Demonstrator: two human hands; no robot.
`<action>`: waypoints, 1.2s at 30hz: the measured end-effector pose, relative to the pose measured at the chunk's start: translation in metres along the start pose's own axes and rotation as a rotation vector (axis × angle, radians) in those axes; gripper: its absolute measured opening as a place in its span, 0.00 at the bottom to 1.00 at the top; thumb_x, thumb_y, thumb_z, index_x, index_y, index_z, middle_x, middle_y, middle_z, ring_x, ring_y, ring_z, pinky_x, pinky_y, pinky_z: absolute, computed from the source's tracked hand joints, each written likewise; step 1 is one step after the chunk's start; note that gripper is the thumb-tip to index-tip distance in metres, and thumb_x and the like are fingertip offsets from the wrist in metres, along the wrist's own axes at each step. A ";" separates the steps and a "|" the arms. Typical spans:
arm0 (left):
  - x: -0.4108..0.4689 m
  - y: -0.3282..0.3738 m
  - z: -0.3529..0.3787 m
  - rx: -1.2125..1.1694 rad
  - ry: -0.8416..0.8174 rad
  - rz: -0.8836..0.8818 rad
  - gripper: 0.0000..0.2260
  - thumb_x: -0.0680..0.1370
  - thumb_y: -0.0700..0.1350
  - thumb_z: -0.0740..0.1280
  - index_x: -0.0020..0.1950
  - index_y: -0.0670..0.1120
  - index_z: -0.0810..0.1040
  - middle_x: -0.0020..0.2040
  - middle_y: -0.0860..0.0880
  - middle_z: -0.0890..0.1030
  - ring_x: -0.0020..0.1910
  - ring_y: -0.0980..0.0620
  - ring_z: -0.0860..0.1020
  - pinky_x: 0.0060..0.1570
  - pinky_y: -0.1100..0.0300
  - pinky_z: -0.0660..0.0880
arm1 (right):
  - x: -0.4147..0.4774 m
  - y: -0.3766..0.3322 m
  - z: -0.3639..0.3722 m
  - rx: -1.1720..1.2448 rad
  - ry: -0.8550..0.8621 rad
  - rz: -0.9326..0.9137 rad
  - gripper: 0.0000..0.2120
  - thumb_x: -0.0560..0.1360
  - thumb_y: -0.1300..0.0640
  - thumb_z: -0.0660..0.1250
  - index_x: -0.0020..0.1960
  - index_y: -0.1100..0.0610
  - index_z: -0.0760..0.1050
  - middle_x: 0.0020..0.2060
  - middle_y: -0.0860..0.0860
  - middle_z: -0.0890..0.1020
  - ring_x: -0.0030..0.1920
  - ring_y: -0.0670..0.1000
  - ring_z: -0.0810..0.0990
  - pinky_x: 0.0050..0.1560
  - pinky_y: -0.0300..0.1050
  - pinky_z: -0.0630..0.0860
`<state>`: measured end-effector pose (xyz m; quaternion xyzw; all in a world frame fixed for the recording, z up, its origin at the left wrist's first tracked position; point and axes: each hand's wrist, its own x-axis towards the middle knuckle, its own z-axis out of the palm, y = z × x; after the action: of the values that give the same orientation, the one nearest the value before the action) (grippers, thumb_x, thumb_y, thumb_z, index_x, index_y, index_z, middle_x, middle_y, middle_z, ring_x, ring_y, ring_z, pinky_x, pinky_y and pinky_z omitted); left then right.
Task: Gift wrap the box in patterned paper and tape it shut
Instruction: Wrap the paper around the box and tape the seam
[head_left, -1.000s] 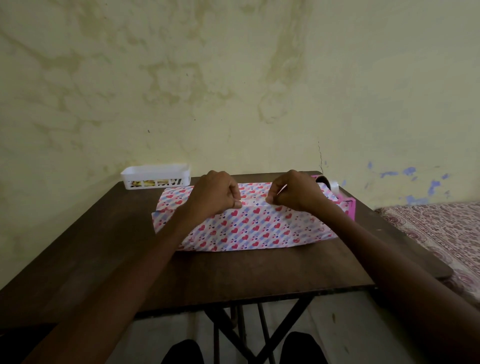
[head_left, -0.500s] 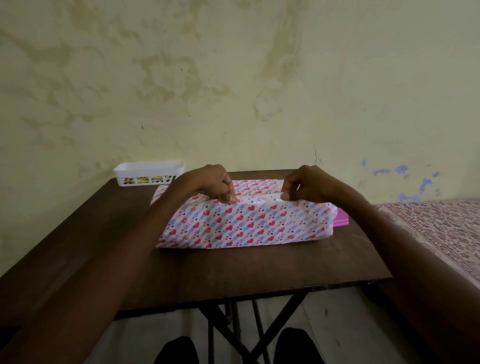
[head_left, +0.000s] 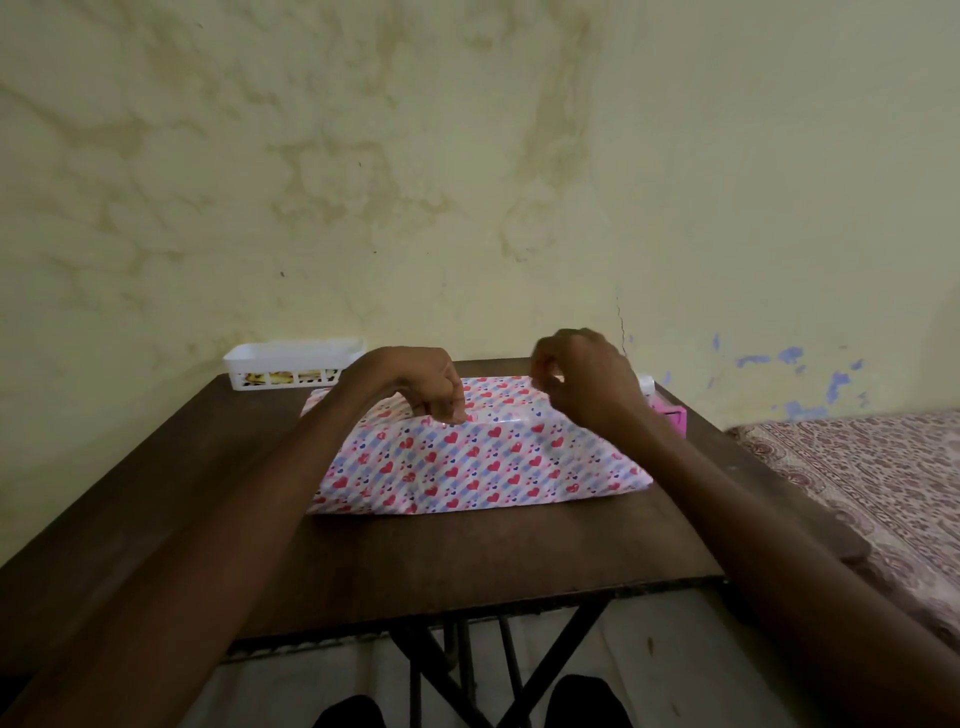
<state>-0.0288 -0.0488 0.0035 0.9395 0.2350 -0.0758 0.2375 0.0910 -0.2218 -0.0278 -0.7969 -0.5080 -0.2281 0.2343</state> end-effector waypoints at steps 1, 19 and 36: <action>0.001 0.000 -0.001 -0.004 -0.007 0.000 0.09 0.75 0.32 0.67 0.52 0.41 0.82 0.47 0.46 0.81 0.47 0.50 0.78 0.46 0.59 0.76 | -0.002 -0.011 0.002 0.067 0.001 -0.059 0.09 0.72 0.67 0.71 0.45 0.53 0.81 0.43 0.47 0.82 0.43 0.46 0.79 0.44 0.41 0.78; -0.026 -0.040 0.012 0.314 0.263 0.058 0.10 0.70 0.49 0.75 0.43 0.49 0.75 0.41 0.55 0.74 0.41 0.56 0.72 0.37 0.63 0.68 | -0.002 -0.033 0.033 0.026 -0.203 -0.252 0.08 0.76 0.53 0.70 0.54 0.50 0.84 0.50 0.47 0.83 0.43 0.45 0.78 0.42 0.37 0.70; -0.028 -0.054 -0.005 0.022 0.158 -0.044 0.10 0.75 0.43 0.69 0.52 0.39 0.84 0.54 0.43 0.83 0.57 0.45 0.79 0.58 0.53 0.74 | 0.022 -0.044 0.027 0.078 -0.298 -0.053 0.10 0.72 0.45 0.74 0.43 0.51 0.84 0.43 0.45 0.85 0.44 0.47 0.81 0.41 0.42 0.73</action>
<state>-0.0792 -0.0156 -0.0076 0.9398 0.2726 -0.0090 0.2059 0.0630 -0.1733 -0.0296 -0.7986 -0.5663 -0.0936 0.1810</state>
